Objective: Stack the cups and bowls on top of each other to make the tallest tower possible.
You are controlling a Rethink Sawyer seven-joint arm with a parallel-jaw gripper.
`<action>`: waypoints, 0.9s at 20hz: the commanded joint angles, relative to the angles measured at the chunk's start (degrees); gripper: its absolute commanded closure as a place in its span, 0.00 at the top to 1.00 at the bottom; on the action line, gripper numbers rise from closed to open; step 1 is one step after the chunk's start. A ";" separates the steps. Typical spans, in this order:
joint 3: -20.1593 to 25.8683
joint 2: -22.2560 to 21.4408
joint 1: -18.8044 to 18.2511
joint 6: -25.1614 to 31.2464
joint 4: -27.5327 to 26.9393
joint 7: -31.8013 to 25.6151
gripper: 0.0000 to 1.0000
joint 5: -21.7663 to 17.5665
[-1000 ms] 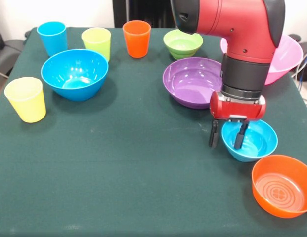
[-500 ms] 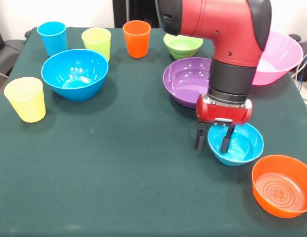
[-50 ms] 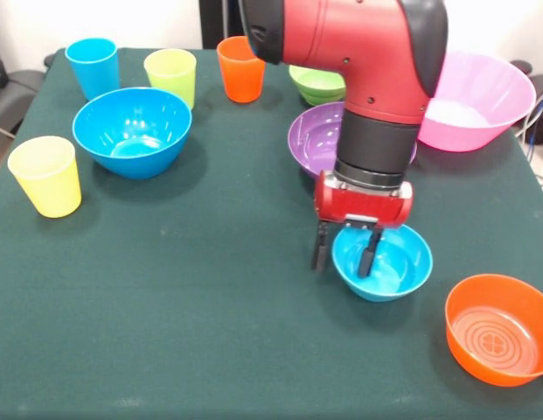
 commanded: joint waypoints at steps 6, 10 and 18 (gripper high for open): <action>6.29 6.12 -3.20 4.44 -4.13 -3.09 1.00 -7.26; 6.66 7.05 -3.70 4.88 -6.10 -3.32 1.00 -7.92; 6.62 8.03 -3.74 6.12 -8.96 -3.17 1.00 -8.55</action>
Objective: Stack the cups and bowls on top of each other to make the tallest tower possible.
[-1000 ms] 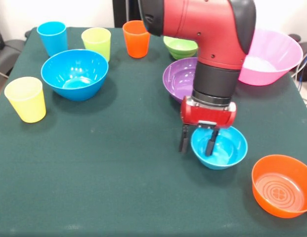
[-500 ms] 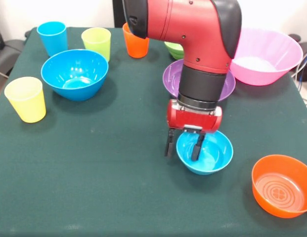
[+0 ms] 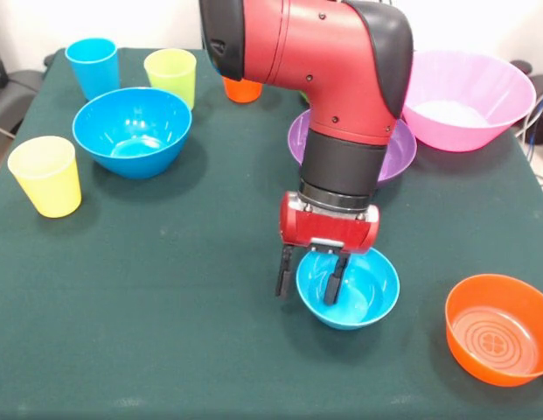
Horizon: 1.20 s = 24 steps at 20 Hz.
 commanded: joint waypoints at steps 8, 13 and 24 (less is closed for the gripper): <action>7.57 5.76 -1.84 7.21 -3.97 -4.22 1.00 -5.78; 9.39 5.04 -3.59 9.34 -3.67 -6.27 1.00 -6.12; 11.05 5.04 -5.45 11.18 -4.99 -8.42 1.00 -7.37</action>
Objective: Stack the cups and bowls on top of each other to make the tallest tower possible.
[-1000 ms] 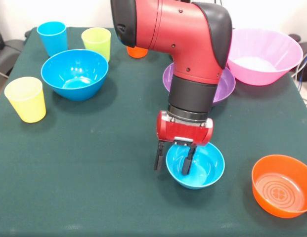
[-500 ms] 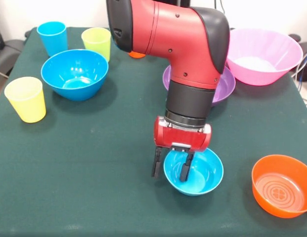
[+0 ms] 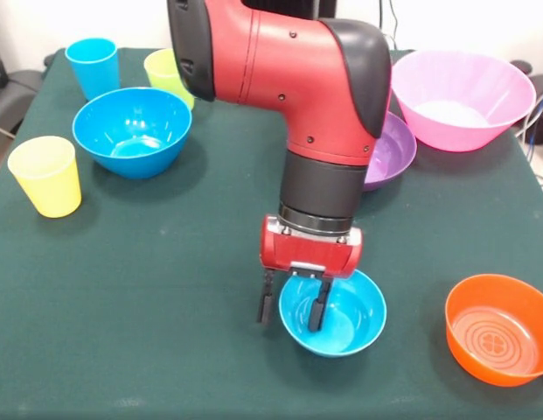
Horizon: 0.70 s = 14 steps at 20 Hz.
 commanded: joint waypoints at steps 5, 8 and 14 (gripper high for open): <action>8.34 2.76 -2.29 10.27 0.46 -8.31 1.00 -7.54; 8.56 2.37 -2.63 10.55 0.91 -8.23 1.00 -7.88; 8.81 0.86 -3.09 11.10 3.05 -7.81 1.00 -8.51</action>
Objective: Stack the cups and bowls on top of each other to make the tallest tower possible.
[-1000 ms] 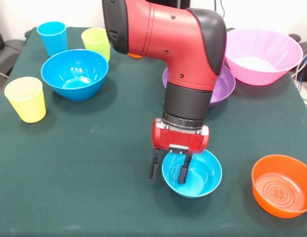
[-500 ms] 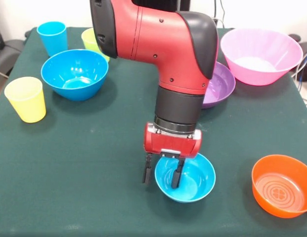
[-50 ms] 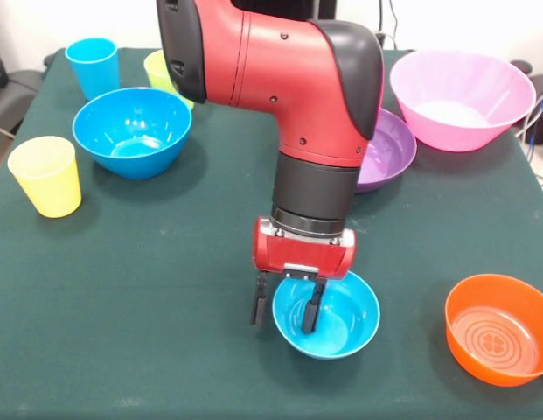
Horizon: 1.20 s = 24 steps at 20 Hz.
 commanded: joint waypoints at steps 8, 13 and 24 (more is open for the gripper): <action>8.37 -0.42 -3.38 11.21 5.08 -8.30 1.00 -6.99; 9.18 -1.00 -4.46 11.45 5.64 -8.57 1.00 -8.34; 10.99 -0.92 -6.07 11.91 5.16 -8.73 1.00 -10.37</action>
